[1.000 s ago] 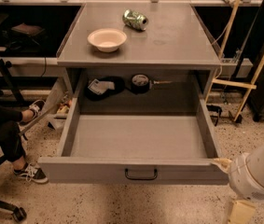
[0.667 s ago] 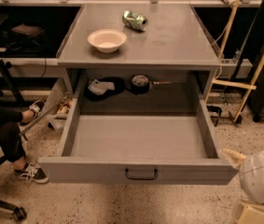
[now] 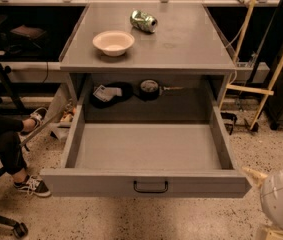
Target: Close top drawer
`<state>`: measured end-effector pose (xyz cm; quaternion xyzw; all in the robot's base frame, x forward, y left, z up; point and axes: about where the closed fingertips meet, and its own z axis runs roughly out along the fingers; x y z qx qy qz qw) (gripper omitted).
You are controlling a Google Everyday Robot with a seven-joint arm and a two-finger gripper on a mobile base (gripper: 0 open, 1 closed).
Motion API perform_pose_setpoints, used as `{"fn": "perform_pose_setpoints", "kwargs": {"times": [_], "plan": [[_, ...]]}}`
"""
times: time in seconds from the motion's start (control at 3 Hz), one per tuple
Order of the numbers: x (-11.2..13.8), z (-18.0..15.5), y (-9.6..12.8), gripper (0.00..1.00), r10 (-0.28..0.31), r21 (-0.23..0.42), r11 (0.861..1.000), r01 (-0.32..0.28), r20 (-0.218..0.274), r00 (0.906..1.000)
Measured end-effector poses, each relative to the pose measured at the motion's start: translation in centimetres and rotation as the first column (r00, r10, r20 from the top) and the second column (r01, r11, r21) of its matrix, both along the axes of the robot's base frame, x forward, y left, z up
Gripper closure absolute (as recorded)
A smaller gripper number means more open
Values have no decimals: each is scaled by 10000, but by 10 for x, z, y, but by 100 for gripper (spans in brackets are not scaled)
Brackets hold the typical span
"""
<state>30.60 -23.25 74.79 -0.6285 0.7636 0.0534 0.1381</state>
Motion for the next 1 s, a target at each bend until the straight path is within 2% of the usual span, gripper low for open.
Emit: {"fn": "perform_pose_setpoints", "kwargs": {"times": [0.33, 0.67, 1.0], "plan": [[7, -64, 22, 0, 1007, 99, 9949, -1002, -1070, 9891], [25, -107, 50, 0, 1843, 202, 9828, -1834, -1496, 9714], [59, -107, 67, 0, 1853, 319, 9826, -1832, -882, 9787]]}}
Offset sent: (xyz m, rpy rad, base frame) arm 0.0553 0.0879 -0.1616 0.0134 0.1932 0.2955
